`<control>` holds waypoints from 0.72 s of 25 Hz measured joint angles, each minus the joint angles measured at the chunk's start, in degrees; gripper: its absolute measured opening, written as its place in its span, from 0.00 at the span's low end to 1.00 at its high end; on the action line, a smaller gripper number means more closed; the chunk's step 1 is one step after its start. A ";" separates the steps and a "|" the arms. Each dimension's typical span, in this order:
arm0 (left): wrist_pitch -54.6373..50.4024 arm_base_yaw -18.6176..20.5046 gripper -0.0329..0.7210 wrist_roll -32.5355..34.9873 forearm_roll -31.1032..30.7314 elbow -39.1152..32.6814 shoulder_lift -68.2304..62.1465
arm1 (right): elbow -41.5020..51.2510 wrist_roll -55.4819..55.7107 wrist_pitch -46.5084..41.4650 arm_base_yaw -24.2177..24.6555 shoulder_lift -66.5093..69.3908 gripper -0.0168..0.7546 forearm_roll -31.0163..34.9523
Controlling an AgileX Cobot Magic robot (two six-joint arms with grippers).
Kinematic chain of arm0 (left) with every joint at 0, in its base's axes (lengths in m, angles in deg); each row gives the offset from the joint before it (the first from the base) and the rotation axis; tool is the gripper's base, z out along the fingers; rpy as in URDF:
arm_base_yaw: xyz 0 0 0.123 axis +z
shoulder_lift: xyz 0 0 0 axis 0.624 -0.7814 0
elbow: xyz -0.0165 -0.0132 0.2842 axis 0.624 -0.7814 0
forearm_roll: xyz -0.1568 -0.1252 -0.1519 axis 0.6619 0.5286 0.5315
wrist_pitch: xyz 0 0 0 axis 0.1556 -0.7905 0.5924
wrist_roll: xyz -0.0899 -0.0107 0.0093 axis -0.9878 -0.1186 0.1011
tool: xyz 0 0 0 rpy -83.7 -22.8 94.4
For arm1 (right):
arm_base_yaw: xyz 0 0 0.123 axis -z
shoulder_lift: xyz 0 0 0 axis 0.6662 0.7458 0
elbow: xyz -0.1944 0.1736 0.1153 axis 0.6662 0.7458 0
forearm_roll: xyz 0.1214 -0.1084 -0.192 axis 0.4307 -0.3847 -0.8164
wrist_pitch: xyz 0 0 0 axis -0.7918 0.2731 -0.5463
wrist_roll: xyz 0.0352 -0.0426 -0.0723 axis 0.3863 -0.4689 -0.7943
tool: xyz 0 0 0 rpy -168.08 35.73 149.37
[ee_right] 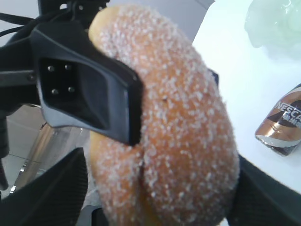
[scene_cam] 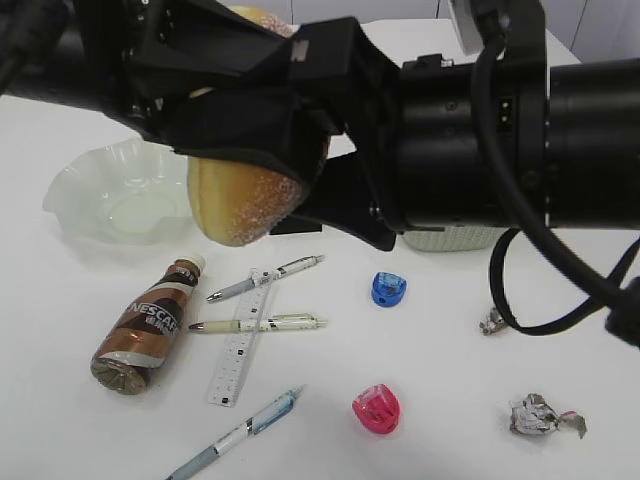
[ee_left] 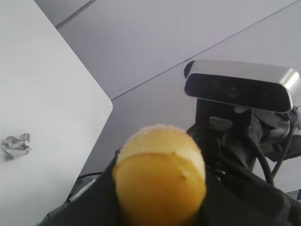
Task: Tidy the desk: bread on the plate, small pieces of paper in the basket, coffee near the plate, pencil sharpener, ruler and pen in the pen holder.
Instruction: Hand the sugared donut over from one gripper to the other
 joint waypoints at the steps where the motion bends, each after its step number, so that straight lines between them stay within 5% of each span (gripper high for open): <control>1: -0.41 0.52 0.33 -0.26 0.00 0.00 0.00 | 0.00 0.00 -0.29 0.00 0.00 0.82 0.00; 18: -3.17 4.08 0.33 -3.08 -1.84 0.00 0.00 | 0.00 0.00 -1.95 0.00 0.00 0.82 -0.09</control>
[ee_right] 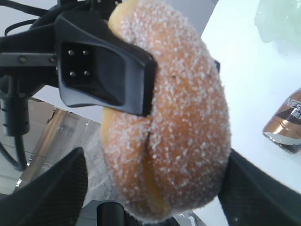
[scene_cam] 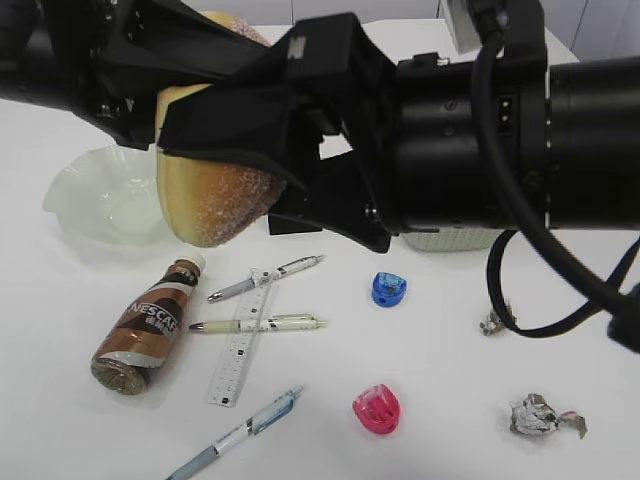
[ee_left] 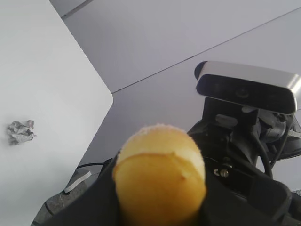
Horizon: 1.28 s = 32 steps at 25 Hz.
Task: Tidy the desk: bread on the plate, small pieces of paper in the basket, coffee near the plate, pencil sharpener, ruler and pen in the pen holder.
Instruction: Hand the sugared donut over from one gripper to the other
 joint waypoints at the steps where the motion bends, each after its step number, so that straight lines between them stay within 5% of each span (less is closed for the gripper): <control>1: 0.00 0.00 0.33 0.00 -0.12 0.00 0.00 | 0.00 0.00 0.11 0.00 0.00 0.82 0.00; 10: 0.00 0.11 0.33 -0.41 -0.90 0.31 0.00 | -0.10 0.35 0.11 0.00 0.00 0.82 -1.95; 26: 3.66 1.77 0.33 -4.74 -11.32 2.54 0.00 | -0.98 0.94 -0.54 0.00 -0.67 0.82 -4.79; 32: 3.55 5.70 0.33 -4.74 -11.77 3.71 0.00 | -0.98 1.89 -0.88 0.00 1.78 0.81 -8.32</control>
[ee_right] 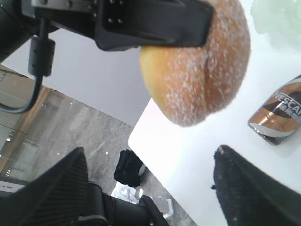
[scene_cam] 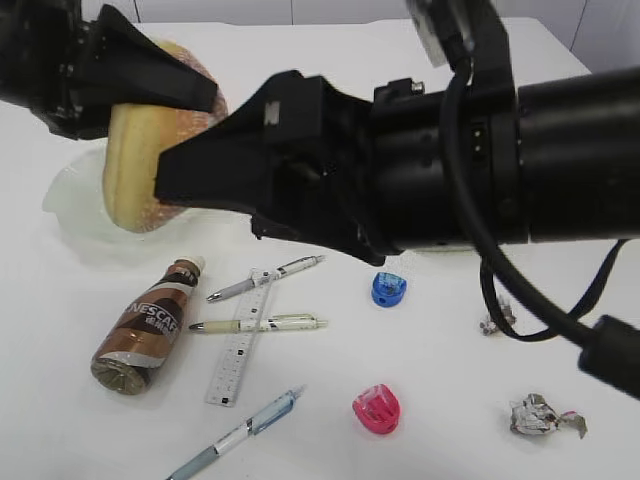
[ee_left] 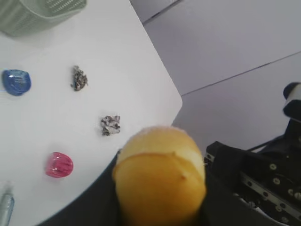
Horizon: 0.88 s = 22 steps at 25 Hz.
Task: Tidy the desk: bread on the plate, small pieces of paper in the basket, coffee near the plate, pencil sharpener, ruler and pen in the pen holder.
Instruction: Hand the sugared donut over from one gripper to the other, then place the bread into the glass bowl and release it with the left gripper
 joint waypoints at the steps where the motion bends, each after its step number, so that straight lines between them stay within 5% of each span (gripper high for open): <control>1: 0.00 1.13 0.33 0.00 0.02 0.10 0.00 | 0.00 0.00 0.00 0.00 0.42 0.81 -0.52; 8: 3.00 7.39 0.33 0.00 -1.62 0.45 0.00 | 0.00 0.21 0.00 0.00 2.28 0.81 -7.41; 22: 30.05 7.89 0.35 0.00 -14.24 0.45 0.00 | 0.00 0.02 4.82 0.92 6.01 0.79 -18.22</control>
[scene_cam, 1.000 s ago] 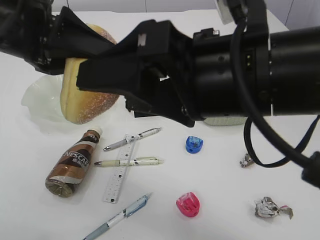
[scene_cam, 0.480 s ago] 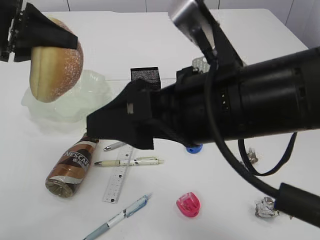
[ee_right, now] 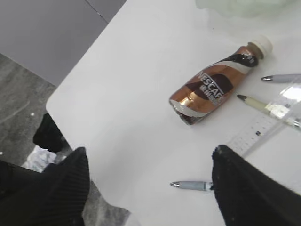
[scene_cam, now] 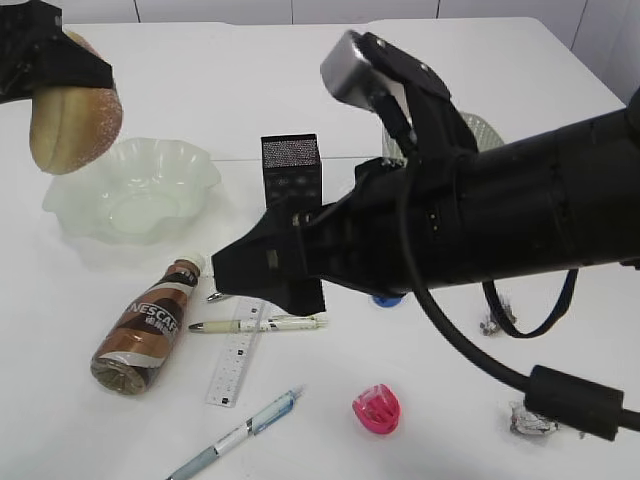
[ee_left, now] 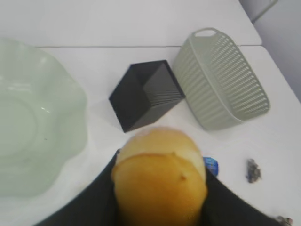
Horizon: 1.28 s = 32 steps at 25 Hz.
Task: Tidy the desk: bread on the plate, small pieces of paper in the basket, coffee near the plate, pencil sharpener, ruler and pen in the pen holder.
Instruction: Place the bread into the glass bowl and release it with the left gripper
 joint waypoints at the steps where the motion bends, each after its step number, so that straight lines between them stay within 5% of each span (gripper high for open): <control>1: 1.46 0.00 0.35 0.00 -0.72 0.00 0.00 | 0.00 0.00 0.37 0.25 0.00 0.79 -1.64; 11: 16.45 0.00 0.35 0.24 -6.24 0.00 -4.97 | 0.00 -0.13 4.31 0.47 0.00 0.79 -21.43; 32: 25.10 -3.84 0.39 1.60 -8.61 8.93 -18.68 | -0.12 -1.73 3.69 0.44 1.92 0.78 -25.11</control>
